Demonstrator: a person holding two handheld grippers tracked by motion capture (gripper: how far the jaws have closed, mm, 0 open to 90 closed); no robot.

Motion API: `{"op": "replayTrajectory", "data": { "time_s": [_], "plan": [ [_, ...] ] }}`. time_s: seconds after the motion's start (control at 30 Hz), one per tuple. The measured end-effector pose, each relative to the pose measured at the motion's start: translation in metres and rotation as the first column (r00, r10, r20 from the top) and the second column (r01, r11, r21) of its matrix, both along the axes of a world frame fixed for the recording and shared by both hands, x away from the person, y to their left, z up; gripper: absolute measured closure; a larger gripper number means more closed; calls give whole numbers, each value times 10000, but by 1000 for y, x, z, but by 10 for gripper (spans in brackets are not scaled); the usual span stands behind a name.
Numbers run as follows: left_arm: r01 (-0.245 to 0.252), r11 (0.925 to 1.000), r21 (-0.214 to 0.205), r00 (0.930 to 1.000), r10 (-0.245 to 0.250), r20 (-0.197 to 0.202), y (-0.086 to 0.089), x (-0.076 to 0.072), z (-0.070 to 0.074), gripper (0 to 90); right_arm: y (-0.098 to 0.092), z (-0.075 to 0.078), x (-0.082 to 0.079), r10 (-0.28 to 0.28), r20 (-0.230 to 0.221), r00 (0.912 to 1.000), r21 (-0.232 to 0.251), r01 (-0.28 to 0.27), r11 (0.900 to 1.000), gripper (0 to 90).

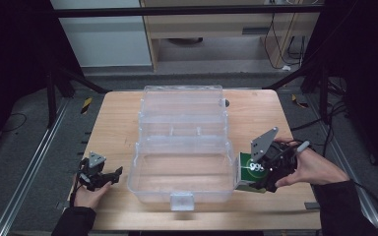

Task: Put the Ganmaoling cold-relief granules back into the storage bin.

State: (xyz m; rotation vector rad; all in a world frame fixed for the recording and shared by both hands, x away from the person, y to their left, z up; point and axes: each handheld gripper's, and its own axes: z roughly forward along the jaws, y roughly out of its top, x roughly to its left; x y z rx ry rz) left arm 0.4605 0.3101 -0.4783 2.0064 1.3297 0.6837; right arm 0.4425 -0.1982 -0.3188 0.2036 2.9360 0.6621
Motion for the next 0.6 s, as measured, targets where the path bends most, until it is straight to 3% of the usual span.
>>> {"op": "replayTrajectory", "data": {
  "time_s": [0.6],
  "plan": [
    [-7, 10000, 36, 10000, 7, -9, 0, 0, 0, 236, 32, 6, 13, 146, 7, 9999, 40, -146, 9999, 165]
  ]
}}
